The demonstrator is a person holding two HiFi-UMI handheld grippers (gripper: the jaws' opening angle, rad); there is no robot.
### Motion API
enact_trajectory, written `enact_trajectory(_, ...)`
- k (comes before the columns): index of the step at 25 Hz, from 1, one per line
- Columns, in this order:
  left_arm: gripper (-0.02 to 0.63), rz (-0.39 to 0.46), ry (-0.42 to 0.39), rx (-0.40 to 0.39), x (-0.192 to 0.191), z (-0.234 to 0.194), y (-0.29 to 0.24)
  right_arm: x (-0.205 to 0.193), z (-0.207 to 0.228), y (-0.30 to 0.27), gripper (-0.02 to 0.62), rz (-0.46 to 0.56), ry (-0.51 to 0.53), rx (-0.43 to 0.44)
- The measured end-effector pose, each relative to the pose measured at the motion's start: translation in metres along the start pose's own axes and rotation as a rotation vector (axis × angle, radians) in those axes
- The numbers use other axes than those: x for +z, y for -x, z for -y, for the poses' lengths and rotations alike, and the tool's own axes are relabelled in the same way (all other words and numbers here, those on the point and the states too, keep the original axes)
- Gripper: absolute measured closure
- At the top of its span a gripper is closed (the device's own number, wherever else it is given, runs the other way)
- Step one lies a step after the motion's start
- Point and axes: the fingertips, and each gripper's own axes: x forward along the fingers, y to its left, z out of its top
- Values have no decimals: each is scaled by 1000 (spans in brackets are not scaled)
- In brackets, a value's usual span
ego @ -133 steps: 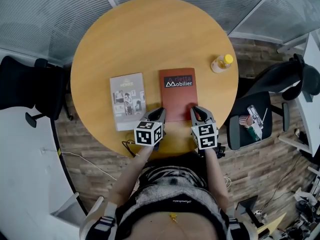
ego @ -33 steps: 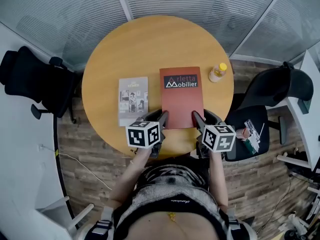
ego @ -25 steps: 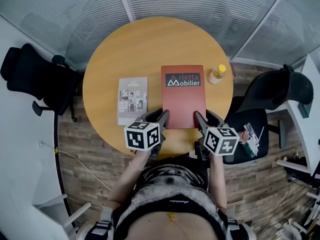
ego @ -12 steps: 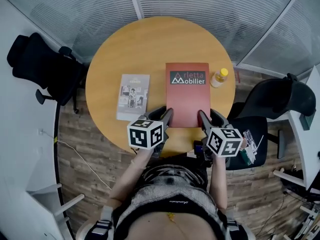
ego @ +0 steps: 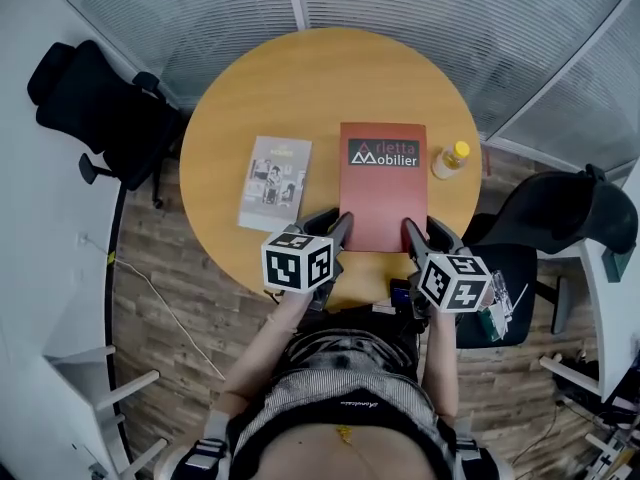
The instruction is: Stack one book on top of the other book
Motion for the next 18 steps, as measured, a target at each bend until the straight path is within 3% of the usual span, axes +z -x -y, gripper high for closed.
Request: enact_trajectory(18, 518, -36, -10, -66, 21, -105, 49, -7, -100, -59, 422, 19, -47, -89)
